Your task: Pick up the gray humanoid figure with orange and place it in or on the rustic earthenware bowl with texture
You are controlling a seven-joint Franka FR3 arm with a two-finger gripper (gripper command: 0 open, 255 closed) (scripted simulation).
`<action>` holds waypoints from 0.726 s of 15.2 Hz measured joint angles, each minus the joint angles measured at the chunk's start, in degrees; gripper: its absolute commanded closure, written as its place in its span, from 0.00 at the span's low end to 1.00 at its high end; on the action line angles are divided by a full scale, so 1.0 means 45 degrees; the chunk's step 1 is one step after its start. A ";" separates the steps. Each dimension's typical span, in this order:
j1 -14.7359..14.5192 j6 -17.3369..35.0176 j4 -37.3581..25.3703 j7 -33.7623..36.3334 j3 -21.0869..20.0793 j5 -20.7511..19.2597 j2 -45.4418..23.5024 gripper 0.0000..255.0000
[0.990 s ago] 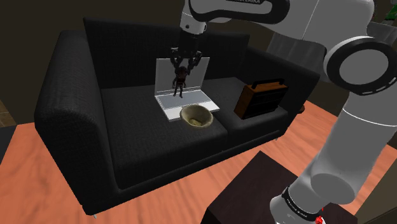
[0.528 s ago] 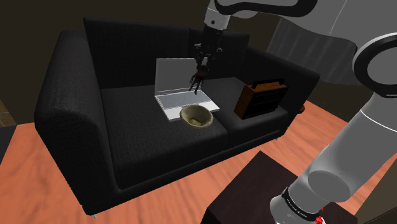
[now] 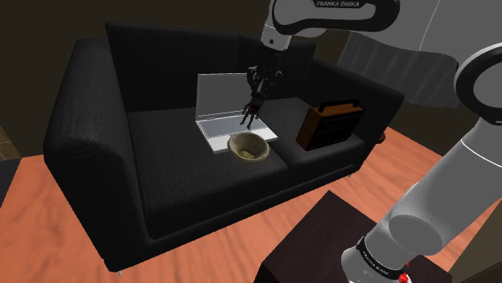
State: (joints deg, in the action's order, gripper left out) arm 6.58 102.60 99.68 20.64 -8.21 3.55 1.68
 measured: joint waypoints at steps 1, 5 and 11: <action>-0.0002 0.0150 0.0130 -0.0006 -0.0002 -0.0001 -0.0020 1.00; -0.0014 0.0851 0.0904 -0.0028 -0.0014 0.0018 0.0052 1.00; -0.0015 0.1915 0.1941 -0.0095 -0.0016 0.0038 0.0025 1.00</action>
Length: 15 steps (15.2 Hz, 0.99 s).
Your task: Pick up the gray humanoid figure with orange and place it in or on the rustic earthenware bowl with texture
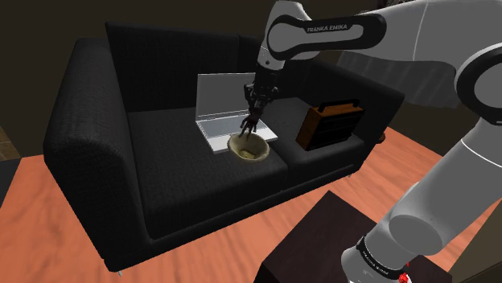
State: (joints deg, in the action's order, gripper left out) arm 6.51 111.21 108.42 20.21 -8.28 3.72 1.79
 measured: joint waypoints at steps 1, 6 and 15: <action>0.0002 0.0164 0.0133 -0.0017 0.0002 0.0001 -0.0033 1.00; -0.0006 0.0599 0.0495 -0.0026 -0.0007 0.0000 -0.0102 1.00; -0.0005 0.0613 0.0503 -0.0027 -0.0007 0.0000 -0.0104 0.00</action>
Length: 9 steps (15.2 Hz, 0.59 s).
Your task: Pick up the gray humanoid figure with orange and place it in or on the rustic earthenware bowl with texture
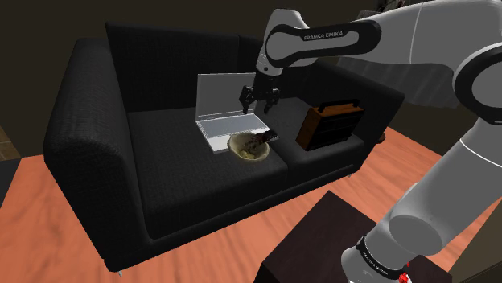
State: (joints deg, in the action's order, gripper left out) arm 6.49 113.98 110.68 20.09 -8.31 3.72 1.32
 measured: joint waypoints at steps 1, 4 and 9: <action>0.0000 0.0000 0.0000 0.0000 0.0000 0.0000 0.0000 0.00; 0.0018 -0.0828 -0.0645 0.0011 0.0021 0.0012 0.0201 0.00; 0.0047 -0.1527 -0.1236 -0.0010 0.0054 0.0014 0.0295 0.00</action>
State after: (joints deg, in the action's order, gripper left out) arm 6.70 107.11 105.12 20.05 -8.06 3.78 2.65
